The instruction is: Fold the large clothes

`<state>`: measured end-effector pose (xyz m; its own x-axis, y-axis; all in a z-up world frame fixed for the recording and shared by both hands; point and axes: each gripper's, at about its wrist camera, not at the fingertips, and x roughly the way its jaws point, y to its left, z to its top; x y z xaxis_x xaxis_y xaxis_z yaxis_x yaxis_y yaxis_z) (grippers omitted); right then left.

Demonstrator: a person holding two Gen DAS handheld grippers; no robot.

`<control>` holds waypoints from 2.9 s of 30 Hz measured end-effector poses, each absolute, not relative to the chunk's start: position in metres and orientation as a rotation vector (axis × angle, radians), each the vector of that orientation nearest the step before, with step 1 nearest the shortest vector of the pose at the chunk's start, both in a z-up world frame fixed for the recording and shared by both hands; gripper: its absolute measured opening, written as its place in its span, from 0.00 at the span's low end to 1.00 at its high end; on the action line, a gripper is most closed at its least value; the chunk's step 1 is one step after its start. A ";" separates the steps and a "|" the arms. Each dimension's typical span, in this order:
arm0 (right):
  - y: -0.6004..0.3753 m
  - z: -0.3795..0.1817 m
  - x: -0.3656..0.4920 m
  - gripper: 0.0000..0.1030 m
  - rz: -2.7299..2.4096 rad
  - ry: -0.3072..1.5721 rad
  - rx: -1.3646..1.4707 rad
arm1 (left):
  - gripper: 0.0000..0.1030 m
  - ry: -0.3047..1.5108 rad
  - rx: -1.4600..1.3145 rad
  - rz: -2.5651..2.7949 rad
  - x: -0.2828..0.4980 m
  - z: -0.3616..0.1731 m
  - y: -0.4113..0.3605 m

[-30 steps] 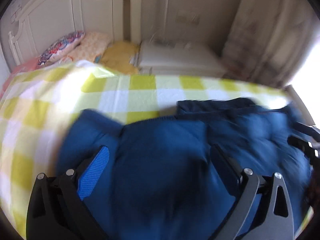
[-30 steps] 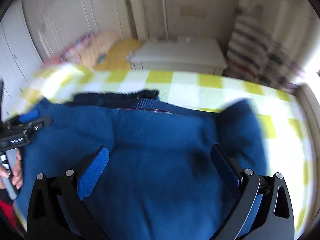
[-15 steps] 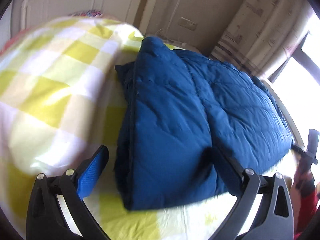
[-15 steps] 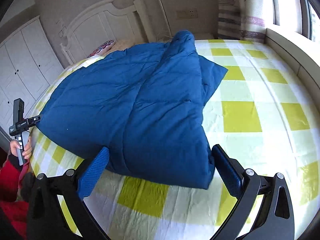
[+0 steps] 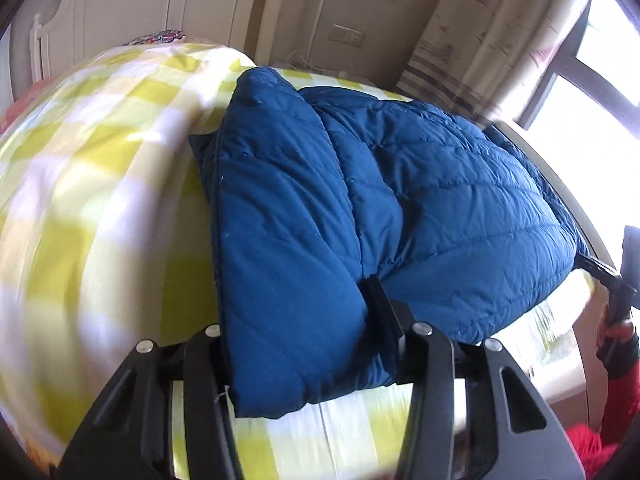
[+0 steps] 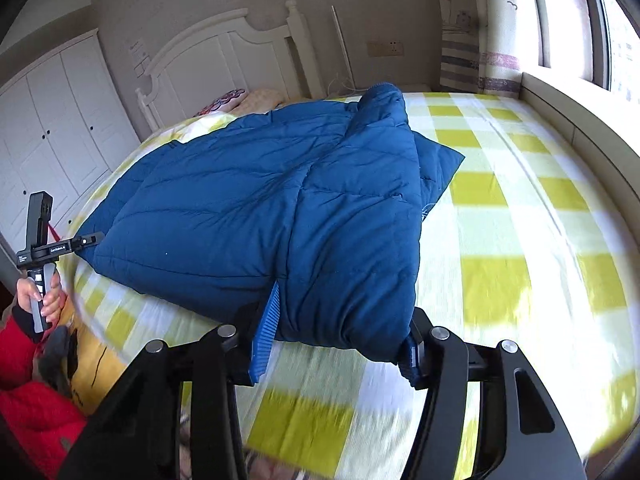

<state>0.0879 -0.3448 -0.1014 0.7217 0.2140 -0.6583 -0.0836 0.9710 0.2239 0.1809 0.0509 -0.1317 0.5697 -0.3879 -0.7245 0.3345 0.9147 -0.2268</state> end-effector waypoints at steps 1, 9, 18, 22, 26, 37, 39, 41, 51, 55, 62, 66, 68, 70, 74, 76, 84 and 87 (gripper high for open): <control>-0.340 -0.101 0.072 0.55 0.170 0.751 0.168 | 0.47 0.868 -0.062 -0.429 0.172 -0.132 0.053; -0.313 -0.074 0.012 0.91 0.019 0.728 0.064 | 0.98 0.691 0.057 -0.157 0.107 -0.094 0.064; -0.195 -0.035 0.066 0.91 0.113 0.518 -0.083 | 0.98 0.603 0.113 -0.261 0.141 -0.055 -0.074; -0.167 -0.087 0.107 0.92 0.086 0.616 -0.151 | 0.98 0.755 0.176 -0.203 0.189 -0.112 -0.110; -0.163 -0.131 0.107 0.93 0.074 0.574 -0.201 | 0.98 0.677 0.233 -0.214 0.176 -0.141 -0.107; -0.164 -0.144 0.109 0.94 0.065 0.534 -0.197 | 0.98 0.654 0.244 -0.210 0.176 -0.152 -0.109; -0.161 -0.143 0.104 0.94 0.065 0.542 -0.197 | 0.98 0.662 0.244 -0.214 0.177 -0.152 -0.108; -0.163 -0.140 0.106 0.94 0.069 0.569 -0.182 | 0.98 0.725 0.230 -0.236 0.180 -0.145 -0.104; -0.177 -0.041 0.167 0.94 0.072 0.575 -0.155 | 0.98 0.683 0.179 -0.164 0.248 -0.065 -0.072; -0.184 -0.086 0.234 0.95 0.073 0.787 -0.132 | 0.98 0.810 0.219 -0.132 0.292 -0.115 -0.079; -0.196 -0.105 0.240 0.95 0.095 0.832 -0.046 | 0.98 0.816 0.172 -0.148 0.296 -0.132 -0.071; -0.198 -0.105 0.239 0.95 0.102 0.827 -0.028 | 0.98 0.801 0.155 -0.150 0.293 -0.132 -0.069; -0.196 -0.103 0.236 0.95 0.095 0.812 -0.040 | 0.98 0.795 0.154 -0.148 0.292 -0.131 -0.070; -0.196 -0.103 0.236 0.95 0.089 0.806 -0.051 | 0.98 0.795 0.149 -0.152 0.292 -0.131 -0.069; -0.198 -0.103 0.238 0.95 0.099 0.812 -0.037 | 0.98 0.793 0.144 -0.155 0.292 -0.132 -0.069; -0.198 -0.104 0.237 0.95 0.097 0.810 -0.039 | 0.98 0.794 0.142 -0.157 0.292 -0.132 -0.069; -0.201 -0.103 0.241 0.95 0.101 0.818 -0.030 | 0.98 0.788 0.131 -0.161 0.293 -0.131 -0.067; -0.205 -0.092 0.243 0.95 0.119 0.825 0.028 | 0.98 0.814 0.135 -0.175 0.296 -0.129 -0.066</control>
<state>0.2433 -0.2052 -0.0923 0.6727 0.1165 -0.7307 -0.0944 0.9930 0.0715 0.2956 -0.0660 -0.1292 0.6737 -0.1033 -0.7318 0.2069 0.9770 0.0526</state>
